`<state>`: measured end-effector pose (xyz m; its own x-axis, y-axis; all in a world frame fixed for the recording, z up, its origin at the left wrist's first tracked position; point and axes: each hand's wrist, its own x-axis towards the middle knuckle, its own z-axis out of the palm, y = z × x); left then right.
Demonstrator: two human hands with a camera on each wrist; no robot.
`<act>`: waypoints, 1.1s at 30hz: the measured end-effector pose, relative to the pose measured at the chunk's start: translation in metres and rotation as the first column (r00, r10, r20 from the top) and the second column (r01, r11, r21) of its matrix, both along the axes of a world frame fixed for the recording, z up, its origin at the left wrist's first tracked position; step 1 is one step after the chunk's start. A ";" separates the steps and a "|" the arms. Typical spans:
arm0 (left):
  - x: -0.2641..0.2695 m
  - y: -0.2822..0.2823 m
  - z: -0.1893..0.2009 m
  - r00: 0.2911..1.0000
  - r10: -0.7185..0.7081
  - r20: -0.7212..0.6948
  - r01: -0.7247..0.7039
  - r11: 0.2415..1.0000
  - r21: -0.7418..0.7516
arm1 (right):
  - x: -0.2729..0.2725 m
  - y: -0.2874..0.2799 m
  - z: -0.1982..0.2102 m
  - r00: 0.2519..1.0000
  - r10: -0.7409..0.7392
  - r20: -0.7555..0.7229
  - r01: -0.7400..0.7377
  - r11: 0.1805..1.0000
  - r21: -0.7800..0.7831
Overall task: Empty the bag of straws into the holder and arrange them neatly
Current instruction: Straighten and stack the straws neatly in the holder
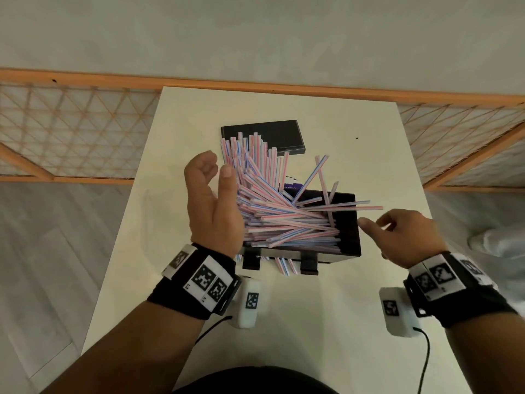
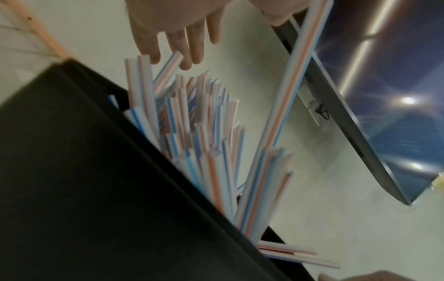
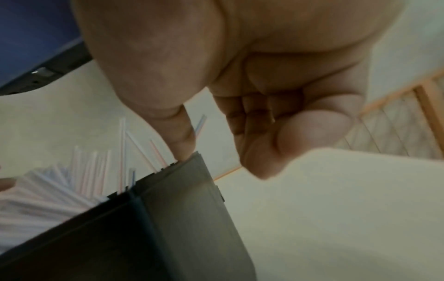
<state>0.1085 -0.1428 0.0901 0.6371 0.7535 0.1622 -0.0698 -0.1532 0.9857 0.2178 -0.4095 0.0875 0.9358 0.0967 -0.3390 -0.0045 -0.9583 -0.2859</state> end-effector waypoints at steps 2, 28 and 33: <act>0.000 0.001 0.005 1.000 -0.005 0.024 0.005 1.000 -0.012 | 0.005 0.004 -0.009 0.998 -0.054 -0.016 0.056 0.992 0.116; -0.001 -0.046 0.045 0.653 -0.466 -0.597 0.641 0.760 0.107 | -0.032 0.056 0.134 0.699 0.468 0.541 -0.643 0.743 0.188; -0.002 -0.037 0.047 0.700 -0.462 -0.545 0.615 0.777 0.131 | -0.047 0.096 0.075 0.772 0.528 0.354 -0.634 0.677 0.373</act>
<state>0.1065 -0.1800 0.1368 0.9684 0.2219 -0.1140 0.2146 -0.5080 0.8342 0.1712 -0.3132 0.1623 0.6756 0.7333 0.0765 0.6163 -0.5047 -0.6046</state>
